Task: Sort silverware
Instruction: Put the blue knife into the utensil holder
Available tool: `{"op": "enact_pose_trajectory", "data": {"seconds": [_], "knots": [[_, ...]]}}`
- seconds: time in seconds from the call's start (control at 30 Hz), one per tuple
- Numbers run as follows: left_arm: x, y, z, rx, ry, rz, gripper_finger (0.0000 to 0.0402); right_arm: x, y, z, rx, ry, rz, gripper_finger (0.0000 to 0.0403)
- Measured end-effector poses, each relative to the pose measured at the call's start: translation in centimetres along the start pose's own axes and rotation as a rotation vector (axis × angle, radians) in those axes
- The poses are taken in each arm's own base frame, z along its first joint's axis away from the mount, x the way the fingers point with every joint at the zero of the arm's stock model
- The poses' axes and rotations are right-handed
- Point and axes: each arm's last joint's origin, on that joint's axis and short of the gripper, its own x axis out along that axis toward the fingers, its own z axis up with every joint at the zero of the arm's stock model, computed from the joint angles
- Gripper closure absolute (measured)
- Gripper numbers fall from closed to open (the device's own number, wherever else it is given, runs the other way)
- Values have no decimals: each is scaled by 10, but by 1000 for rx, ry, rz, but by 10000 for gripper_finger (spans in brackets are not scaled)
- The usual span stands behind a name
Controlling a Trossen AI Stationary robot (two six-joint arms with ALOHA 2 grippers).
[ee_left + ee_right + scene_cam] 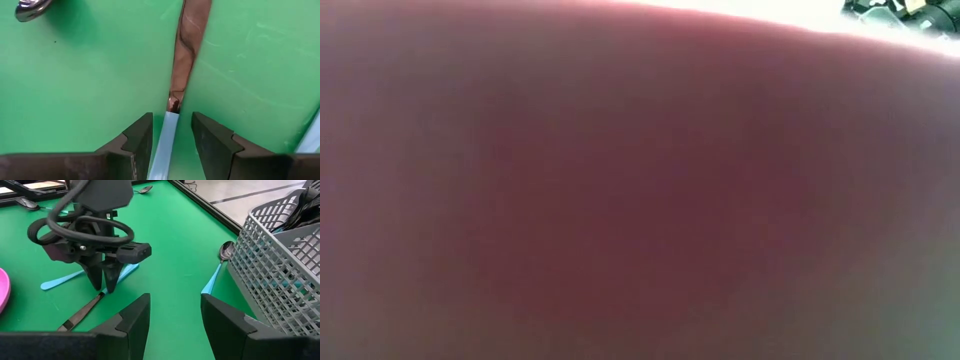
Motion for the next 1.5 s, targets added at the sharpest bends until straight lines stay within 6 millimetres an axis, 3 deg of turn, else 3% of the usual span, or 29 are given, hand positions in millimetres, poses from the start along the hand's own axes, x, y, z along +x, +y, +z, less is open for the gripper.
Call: {"op": "enact_pose_trajectory", "data": {"seconds": [0.27,0.67,1.23,1.5], "knots": [[12,-3,-6,-11,21,-35,266,0,0,0,-4,-1,-2,238],[11,-1,-10,-27,0,-59,391,0,0,0,-15,0,-2,238],[4,12,-4,-38,-55,1,385,0,0,0,-18,-1,0,238],[-12,29,2,-54,-80,11,387,0,0,0,-19,0,0,238]]}}
